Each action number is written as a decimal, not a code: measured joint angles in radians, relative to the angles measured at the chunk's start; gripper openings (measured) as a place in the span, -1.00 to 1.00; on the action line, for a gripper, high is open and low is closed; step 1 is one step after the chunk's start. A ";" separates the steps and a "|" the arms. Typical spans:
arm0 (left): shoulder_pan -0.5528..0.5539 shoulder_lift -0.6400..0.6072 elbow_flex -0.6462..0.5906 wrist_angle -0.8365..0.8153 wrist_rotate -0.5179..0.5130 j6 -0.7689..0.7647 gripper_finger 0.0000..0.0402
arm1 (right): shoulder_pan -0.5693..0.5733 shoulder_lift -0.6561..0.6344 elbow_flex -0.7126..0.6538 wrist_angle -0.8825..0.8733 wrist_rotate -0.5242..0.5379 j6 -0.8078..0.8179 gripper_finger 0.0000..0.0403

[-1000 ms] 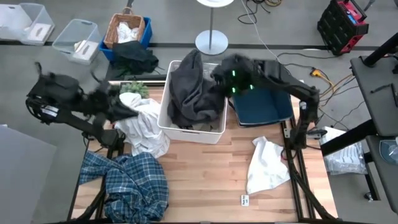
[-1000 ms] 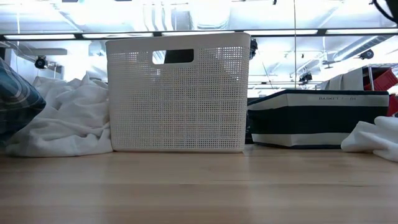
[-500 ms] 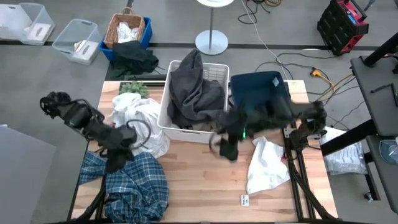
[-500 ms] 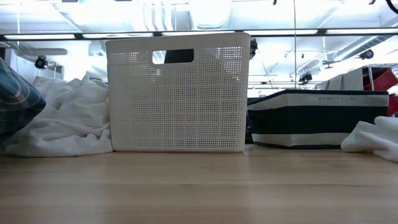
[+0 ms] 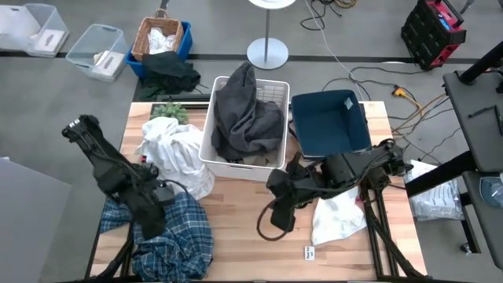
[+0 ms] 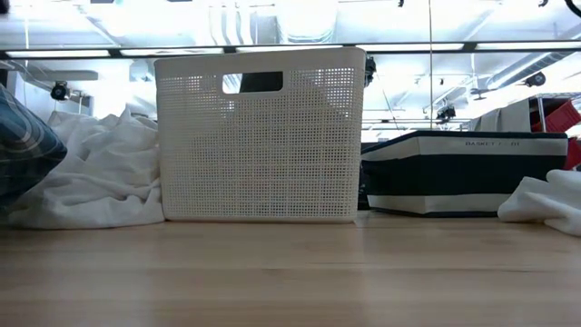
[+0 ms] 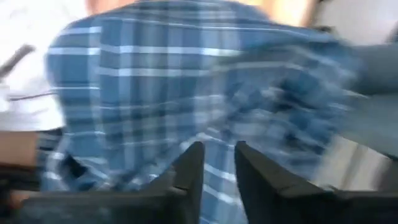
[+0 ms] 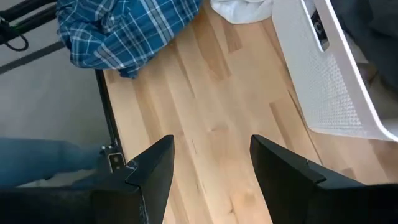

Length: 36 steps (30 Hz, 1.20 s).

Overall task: Sort clothes
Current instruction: Put the blue plaid cloth into the white bin

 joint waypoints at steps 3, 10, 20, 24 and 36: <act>0.000 0.020 -0.113 0.007 -0.096 -0.055 -0.34 | 0.007 -0.015 0.000 -0.001 0.038 0.020 0.01; 0.001 0.063 -0.374 0.247 -0.071 -0.103 0.30 | 0.013 -0.030 0.000 -0.002 0.055 0.045 0.01; -0.022 0.152 -0.624 0.784 0.013 -0.100 -0.05 | 0.013 -0.030 -0.001 -0.002 0.101 0.025 0.01; -0.030 0.145 -0.602 0.798 0.061 -0.038 -0.86 | 0.013 -0.030 -0.002 -0.016 0.102 0.018 0.01; -0.033 -0.019 0.133 0.365 -0.140 0.132 -0.99 | 0.013 -0.047 -0.002 -0.134 0.199 -0.003 0.01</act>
